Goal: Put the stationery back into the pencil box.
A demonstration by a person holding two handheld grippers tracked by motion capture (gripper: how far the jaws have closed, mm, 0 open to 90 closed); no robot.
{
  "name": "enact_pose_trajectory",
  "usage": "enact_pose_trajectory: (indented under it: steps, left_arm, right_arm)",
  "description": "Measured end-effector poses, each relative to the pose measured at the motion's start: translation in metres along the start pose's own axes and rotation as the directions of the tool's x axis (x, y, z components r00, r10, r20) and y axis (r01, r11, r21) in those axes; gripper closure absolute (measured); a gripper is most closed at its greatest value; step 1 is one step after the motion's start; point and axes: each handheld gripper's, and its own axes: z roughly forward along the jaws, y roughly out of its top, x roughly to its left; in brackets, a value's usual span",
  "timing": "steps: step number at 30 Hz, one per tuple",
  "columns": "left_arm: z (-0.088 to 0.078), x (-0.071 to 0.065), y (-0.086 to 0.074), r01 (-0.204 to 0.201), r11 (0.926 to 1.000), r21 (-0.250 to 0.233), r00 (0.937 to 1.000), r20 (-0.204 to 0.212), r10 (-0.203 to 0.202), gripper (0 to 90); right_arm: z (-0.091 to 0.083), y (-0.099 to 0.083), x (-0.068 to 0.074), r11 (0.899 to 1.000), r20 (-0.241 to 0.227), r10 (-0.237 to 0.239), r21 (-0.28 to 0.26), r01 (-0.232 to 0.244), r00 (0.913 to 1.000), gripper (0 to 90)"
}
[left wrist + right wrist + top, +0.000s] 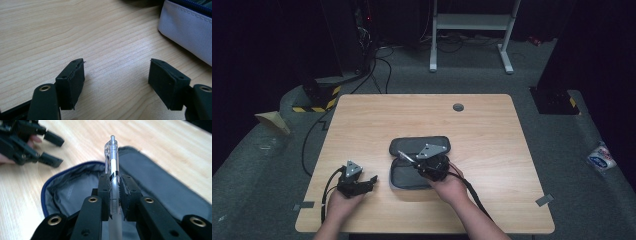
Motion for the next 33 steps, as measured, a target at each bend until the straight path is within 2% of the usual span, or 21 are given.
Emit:
enact_pose_trajectory:
  steps: [6, 13, 15, 19, 24, 28, 31, 32, 33]
  left_arm:
    - [0.0, 0.0, 0.0, -0.001, 1.0, 0.0, 1.0, 0.0, 0.001, 29.2]
    - [0.0, 0.0, 0.0, -0.001, 1.0, 0.0, 1.0, 0.0, 0.001, 29.2]
    - [0.0, 0.0, 0.0, -0.003, 1.0, 0.0, 1.0, 0.0, 0.003, 29.2]
    - [0.0, 0.0, 0.0, 0.0, 1.0, 0.001, 1.0, 0.001, 0.0, 29.2]
    - [0.0, 0.0, 0.0, -0.002, 1.0, 0.0, 1.0, 0.0, 0.002, 29.2]
    - [0.0, 0.0, 0.0, -0.003, 1.0, 0.002, 1.0, 0.001, 0.003, 29.2]
    - [0.0, 0.0, 0.0, -0.003, 1.0, 0.002, 1.0, 0.0, 0.003, 29.2]
    - [0.0, 0.0, 0.0, -0.002, 1.0, 0.002, 1.0, 0.0, 0.002, 29.3]
    - [0.0, 0.0, 0.0, -0.001, 1.0, 0.002, 1.0, -0.001, 0.001, 29.3]
  right_arm:
    - [0.012, -0.008, -0.001, 0.998, -0.022, -0.008, 0.057, 0.009, 0.9997, 78.6]
    - [0.017, -0.012, -0.001, 0.995, -0.029, -0.027, 0.092, 0.03, 0.9992, 78.4]
    - [0.02, -0.014, 0.001, 0.992, -0.031, -0.037, 0.116, 0.04, 0.9988, 76.2]
    - [0.02, -0.014, 0.002, 0.994, -0.024, -0.038, 0.105, 0.04, 0.999, 72.5]
    - [0.012, -0.013, 0.001, 0.997, -0.012, -0.017, 0.074, 0.018, 0.9998, 70.0]
    - [-0.002, -0.017, -0.003, 0.999, 0.022, 0.025, 0.024, -0.025, 0.9995, 63.8]
    - [-0.008, -0.022, -0.005, 0.999, 0.033, 0.037, -0.001, -0.037, 0.9988, 58.4]
    - [-0.012, -0.028, -0.009, 0.998, 0.041, 0.06, -0.02, -0.06, 0.9973, 55.2]
    - [-0.015, -0.031, -0.011, 0.998, 0.048, 0.069, -0.018, -0.068, 0.9965, 53.2]
